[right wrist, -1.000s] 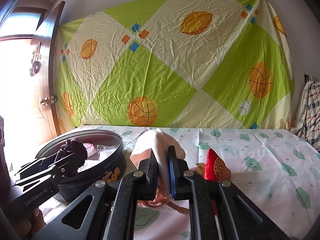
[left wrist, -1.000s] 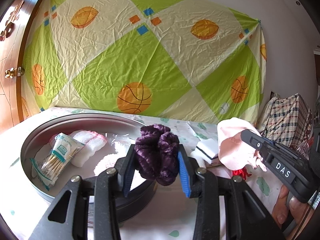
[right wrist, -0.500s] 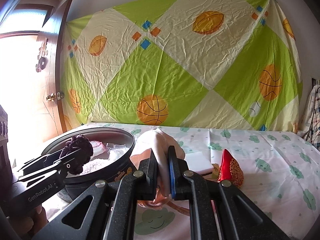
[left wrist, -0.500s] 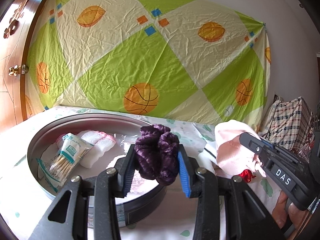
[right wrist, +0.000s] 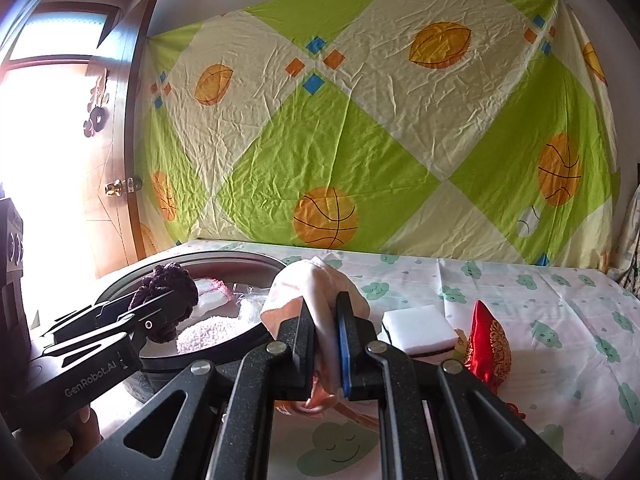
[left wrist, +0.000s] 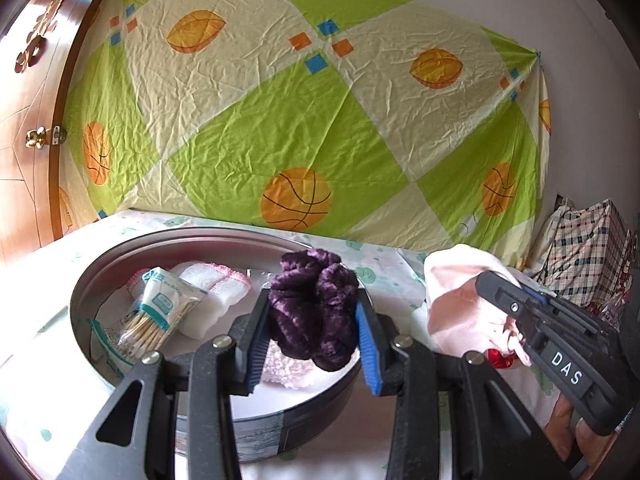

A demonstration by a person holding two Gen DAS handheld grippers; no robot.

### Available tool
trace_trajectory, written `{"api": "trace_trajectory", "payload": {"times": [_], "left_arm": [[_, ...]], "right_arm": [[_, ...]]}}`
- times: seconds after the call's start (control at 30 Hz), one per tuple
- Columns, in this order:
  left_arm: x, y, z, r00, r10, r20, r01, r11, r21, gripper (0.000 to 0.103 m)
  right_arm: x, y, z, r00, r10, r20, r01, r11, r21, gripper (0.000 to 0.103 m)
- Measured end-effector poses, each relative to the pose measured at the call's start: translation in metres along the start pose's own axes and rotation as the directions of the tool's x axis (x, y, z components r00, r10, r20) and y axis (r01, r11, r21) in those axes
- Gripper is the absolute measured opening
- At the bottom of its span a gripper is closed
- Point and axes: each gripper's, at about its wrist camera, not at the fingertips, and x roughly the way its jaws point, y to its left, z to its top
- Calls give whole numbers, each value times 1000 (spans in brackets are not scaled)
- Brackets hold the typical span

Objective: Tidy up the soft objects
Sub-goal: 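Hold the scrunchie and pink cloth over the tin with both grippers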

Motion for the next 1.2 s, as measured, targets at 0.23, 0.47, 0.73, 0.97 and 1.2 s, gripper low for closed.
{"api": "trace_trajectory", "payload": {"times": [0.23,0.47,0.73,0.97,1.2], "left_arm": [[-3,5,1,1000,13,11,-13,1000,4,38],[-4,11,2,1000,22,18,-22,1000,1,38],[-6,17,2,999,34,23,-34,999,1,38],[-6,27,3,999,46,23,-46,999,-7,38],[-8,36,4,998,55,25,-55,998,-13,38]], "right_arm": [[3,7,1,1000,12,-1,-12,1000,-8,11],[4,13,1,1000,25,4,-25,1000,-15,11],[3,18,0,999,39,9,-39,999,-22,11],[3,25,0,998,61,15,-60,998,-33,11],[6,31,0,997,72,9,-72,996,-43,11]]}}
